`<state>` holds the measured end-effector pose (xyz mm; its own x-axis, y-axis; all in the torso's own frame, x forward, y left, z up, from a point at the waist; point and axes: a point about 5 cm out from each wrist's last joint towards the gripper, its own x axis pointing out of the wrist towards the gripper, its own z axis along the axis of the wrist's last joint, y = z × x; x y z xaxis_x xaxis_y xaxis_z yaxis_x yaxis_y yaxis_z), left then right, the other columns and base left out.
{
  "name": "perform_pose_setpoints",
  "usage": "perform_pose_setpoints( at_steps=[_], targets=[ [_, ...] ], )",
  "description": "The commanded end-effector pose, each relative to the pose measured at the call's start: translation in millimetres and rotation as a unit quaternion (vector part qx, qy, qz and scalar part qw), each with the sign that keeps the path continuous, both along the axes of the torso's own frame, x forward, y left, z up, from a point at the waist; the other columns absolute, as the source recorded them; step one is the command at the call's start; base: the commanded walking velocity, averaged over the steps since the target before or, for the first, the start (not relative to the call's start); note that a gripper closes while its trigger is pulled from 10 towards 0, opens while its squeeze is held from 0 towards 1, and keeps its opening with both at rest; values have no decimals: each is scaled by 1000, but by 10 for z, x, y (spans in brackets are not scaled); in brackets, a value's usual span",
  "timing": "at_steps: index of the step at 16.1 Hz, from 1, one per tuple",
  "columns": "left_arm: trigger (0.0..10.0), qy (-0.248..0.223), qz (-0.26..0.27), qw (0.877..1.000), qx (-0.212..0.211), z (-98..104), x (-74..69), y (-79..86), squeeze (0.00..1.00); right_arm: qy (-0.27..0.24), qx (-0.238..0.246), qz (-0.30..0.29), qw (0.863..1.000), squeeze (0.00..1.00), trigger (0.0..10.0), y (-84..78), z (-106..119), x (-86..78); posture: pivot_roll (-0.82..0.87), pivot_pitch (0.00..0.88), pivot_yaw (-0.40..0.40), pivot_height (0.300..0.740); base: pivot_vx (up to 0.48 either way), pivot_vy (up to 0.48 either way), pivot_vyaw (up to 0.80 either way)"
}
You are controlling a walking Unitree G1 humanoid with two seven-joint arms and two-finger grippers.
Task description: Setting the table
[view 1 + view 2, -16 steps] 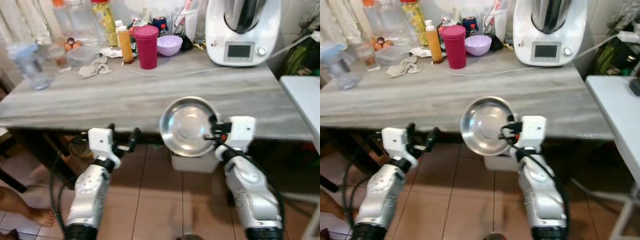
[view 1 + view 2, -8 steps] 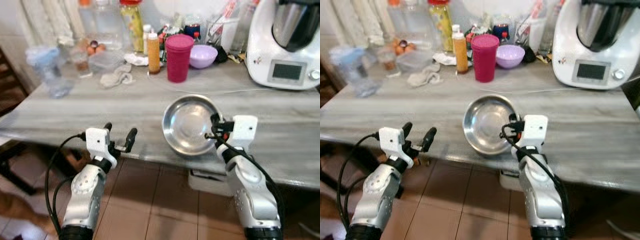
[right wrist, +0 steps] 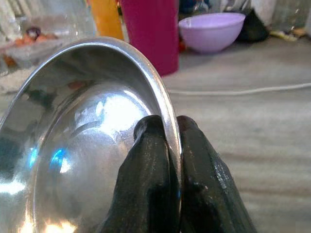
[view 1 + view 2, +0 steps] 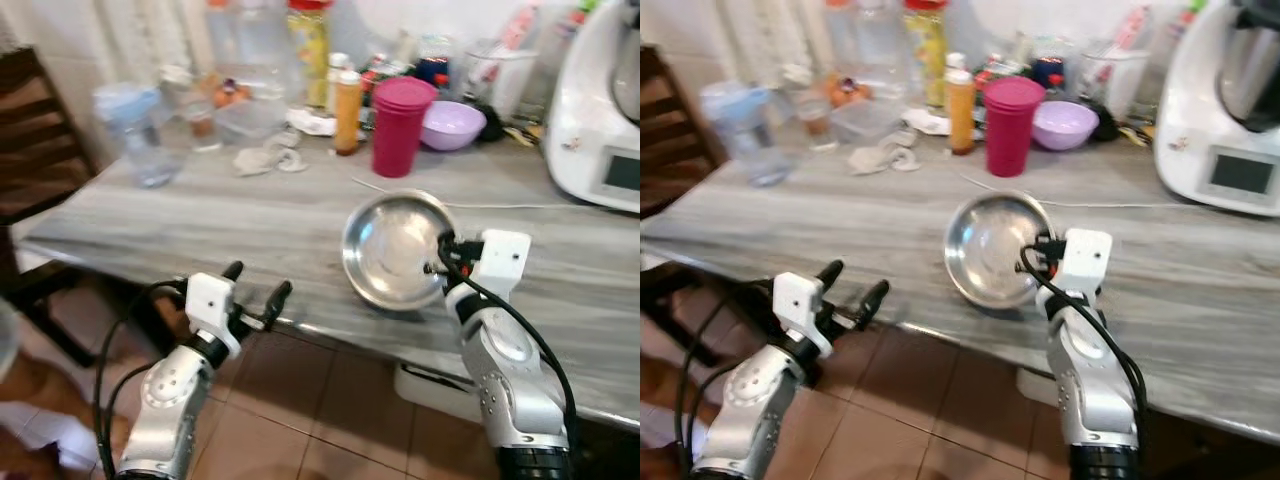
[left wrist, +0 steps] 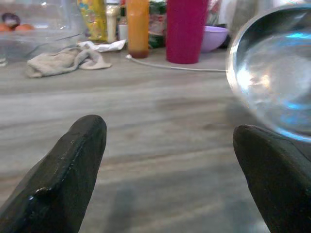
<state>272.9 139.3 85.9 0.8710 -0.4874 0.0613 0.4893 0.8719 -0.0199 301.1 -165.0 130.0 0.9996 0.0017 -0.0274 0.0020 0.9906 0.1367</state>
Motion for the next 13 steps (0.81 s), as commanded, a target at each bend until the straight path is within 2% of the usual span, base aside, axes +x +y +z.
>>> perform_pose_setpoints(
  at_steps=[1,3,4,7,9,10,11,13],
  targets=[
    [10000,-15,-13,1000,8,47,-5,-34,0,8,13,-2,1000,0,10000,-7,-4,14,-218,47,37,740,0,0,0],
    [10000,-17,-14,1000,8,53,-6,-28,0,19,39,4,999,0,10000,18,-21,21,-218,45,35,740,0,0,0],
    [10000,-19,-20,1000,9,58,-15,-33,0,38,40,7,998,0,10000,38,-49,36,-218,45,35,740,0,0,0],
    [10000,-25,-45,998,20,50,-57,-54,0,48,57,21,997,0,10000,97,-64,54,-219,45,35,740,0,0,0],
    [10000,-23,-71,997,25,39,-89,-67,0,54,39,41,997,0,10000,140,-87,50,-220,45,32,740,0,0,0],
    [10000,-23,-75,997,27,35,-94,-69,0,57,42,40,997,0,10000,140,-92,50,-220,46,32,740,0,0,0],
    [10000,-20,-86,996,31,22,-109,-73,0,57,23,33,998,0,10000,127,-99,59,-221,45,30,740,0,0,0],
    [10000,-15,-105,994,40,-7,-140,-75,0,69,40,38,996,0,10000,152,-115,79,-222,46,30,740,0,0,0]
  ],
)
